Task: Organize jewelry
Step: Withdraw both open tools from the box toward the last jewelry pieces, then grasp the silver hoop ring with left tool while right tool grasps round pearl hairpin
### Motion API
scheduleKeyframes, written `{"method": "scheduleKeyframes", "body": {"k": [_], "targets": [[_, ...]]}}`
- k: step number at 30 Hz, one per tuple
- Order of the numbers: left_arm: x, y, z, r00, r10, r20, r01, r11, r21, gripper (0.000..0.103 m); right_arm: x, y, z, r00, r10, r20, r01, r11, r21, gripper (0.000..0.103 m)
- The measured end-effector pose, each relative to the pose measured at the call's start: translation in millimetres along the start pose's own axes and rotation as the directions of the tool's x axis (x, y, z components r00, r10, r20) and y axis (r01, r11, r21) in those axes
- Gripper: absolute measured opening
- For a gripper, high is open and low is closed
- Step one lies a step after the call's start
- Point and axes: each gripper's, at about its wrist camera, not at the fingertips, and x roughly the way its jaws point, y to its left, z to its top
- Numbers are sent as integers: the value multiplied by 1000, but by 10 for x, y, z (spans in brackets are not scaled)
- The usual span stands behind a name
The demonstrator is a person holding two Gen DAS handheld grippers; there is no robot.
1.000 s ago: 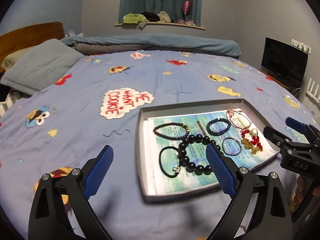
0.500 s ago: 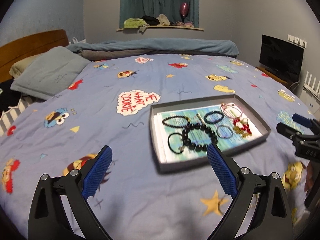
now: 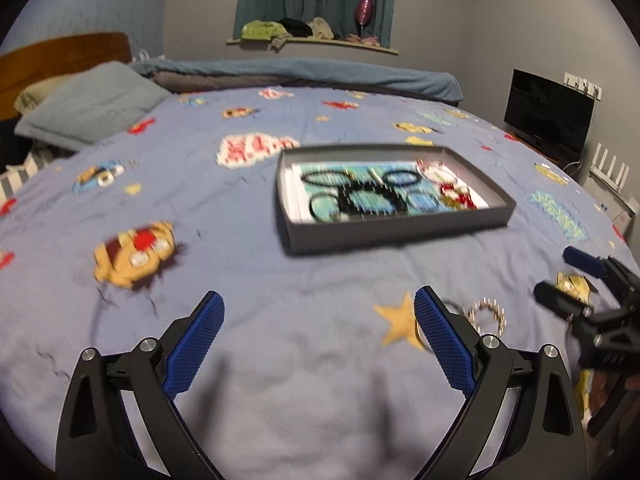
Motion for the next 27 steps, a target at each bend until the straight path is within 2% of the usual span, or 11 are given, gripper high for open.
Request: {"method": "scheduleKeyframes", "body": {"k": [6,11,14,16,20,24,27], "targets": [[101,-54,-175,1000,23,-7,-22,999,43,95,137,177,-224,999,35,-36,-38,996,-80,97],[134,-131,-218,1000,-8,3,8,997,81,95,205,271,-305,997,59,-51,-64,991,-115,92],[158,-199,-232,1000,-16,2,16,993,114,95,223,358,-321,998,54,-35,-60,983,-172,84],[158,-229,-239,1000,-16,6,15,992,129,95,239,432,-341,999,40,-25,-44,975,-219,75],[208,-273,-247,1000,-17,2,17,988,155,95,286,477,-350,999,31,-26,-37,968,-248,62],[253,-325,-256,1000,-21,-4,22,983,182,95,291,461,-340,998,53,-24,-57,965,-254,38],[272,-372,-255,999,-44,-9,45,981,187,95,267,408,-318,998,56,-8,-56,971,-232,38]]}}
